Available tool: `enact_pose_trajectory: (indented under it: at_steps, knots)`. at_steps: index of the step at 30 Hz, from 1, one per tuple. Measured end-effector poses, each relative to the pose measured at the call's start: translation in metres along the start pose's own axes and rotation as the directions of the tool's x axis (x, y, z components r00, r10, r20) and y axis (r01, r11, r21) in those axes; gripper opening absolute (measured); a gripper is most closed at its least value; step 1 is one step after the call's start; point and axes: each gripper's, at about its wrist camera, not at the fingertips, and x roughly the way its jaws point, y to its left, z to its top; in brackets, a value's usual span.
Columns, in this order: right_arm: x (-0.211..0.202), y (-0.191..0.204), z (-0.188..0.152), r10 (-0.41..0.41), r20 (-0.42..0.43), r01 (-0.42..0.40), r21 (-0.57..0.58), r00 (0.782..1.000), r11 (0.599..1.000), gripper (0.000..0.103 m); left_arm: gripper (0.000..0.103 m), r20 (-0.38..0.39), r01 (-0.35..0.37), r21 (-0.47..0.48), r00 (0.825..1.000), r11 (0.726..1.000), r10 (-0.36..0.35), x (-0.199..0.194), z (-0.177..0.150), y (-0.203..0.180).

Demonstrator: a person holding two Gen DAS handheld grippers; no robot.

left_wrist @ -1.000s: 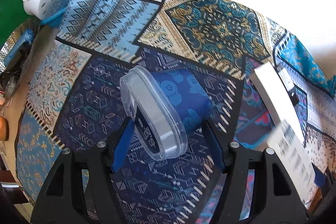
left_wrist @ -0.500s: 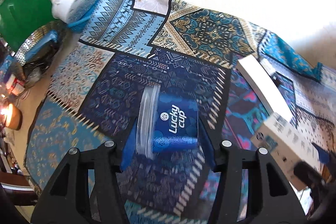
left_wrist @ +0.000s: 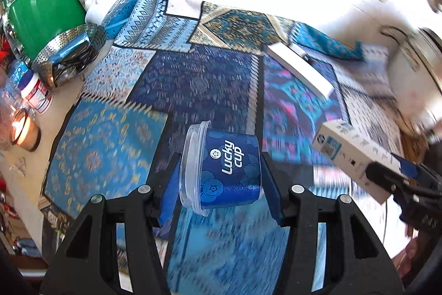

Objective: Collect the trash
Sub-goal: 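Grasp the blue Lucky cup container with the left gripper while the right gripper grasps the white HP box, then carry the Lucky cup container and HP box down over the bin with both grippers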

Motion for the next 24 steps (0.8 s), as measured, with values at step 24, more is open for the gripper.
enact_pose_trajectory:
  at_steps: [24]
  knots:
    - [-0.081,0.073,-0.224,-0.007,-0.065,0.012,0.087,0.998,0.996,0.082,0.054,-0.113,0.097,0.124,0.99,0.988,-0.083,-0.105,-0.214,0.018]
